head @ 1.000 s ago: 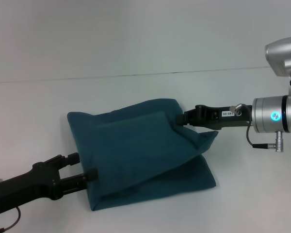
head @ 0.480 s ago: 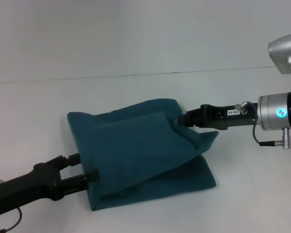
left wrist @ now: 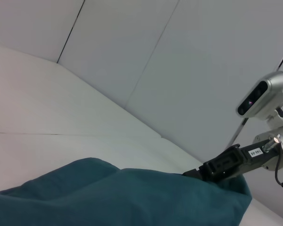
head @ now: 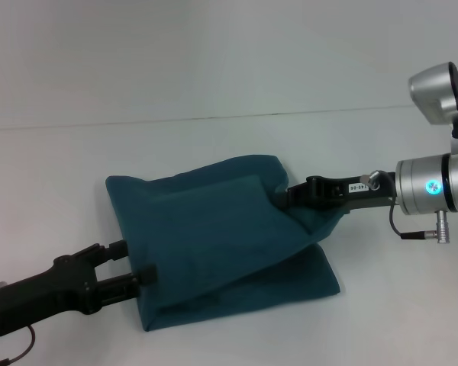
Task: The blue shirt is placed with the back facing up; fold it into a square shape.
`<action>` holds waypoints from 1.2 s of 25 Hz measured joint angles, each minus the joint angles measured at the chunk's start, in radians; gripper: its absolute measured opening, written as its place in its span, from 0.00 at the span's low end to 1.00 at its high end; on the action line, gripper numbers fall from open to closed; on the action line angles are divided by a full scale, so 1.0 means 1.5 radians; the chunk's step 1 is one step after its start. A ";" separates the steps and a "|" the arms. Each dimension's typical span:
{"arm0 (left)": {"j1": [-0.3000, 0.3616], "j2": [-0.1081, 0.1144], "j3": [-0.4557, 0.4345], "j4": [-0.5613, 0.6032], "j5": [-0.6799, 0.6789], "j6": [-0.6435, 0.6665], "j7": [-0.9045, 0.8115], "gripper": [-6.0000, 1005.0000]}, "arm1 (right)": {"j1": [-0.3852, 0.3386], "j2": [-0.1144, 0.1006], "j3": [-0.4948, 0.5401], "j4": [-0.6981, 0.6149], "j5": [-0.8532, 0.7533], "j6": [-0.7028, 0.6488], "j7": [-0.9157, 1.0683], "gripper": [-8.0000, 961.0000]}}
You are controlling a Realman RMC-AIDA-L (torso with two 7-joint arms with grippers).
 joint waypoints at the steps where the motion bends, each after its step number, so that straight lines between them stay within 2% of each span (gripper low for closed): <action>1: 0.000 0.000 0.000 0.000 0.000 0.000 0.000 0.93 | -0.004 0.002 0.003 -0.003 0.004 0.000 -0.006 0.24; 9: -0.004 0.000 0.000 0.000 0.000 -0.003 0.000 0.93 | -0.032 0.002 0.007 -0.012 0.073 -0.026 -0.072 0.02; 14: -0.007 -0.003 0.000 -0.001 0.000 -0.003 0.000 0.93 | -0.042 -0.001 0.024 -0.012 0.090 -0.046 -0.096 0.02; 18: -0.009 -0.006 0.000 -0.001 0.000 -0.003 0.000 0.93 | -0.048 -0.008 0.057 -0.018 0.093 -0.073 -0.108 0.02; 24: -0.009 -0.010 -0.002 -0.001 0.000 -0.004 0.000 0.93 | -0.056 -0.019 0.062 -0.021 0.089 -0.076 -0.103 0.02; 30: -0.010 -0.012 -0.007 -0.009 0.000 -0.004 0.000 0.93 | -0.068 -0.017 0.057 -0.015 0.053 -0.048 -0.103 0.02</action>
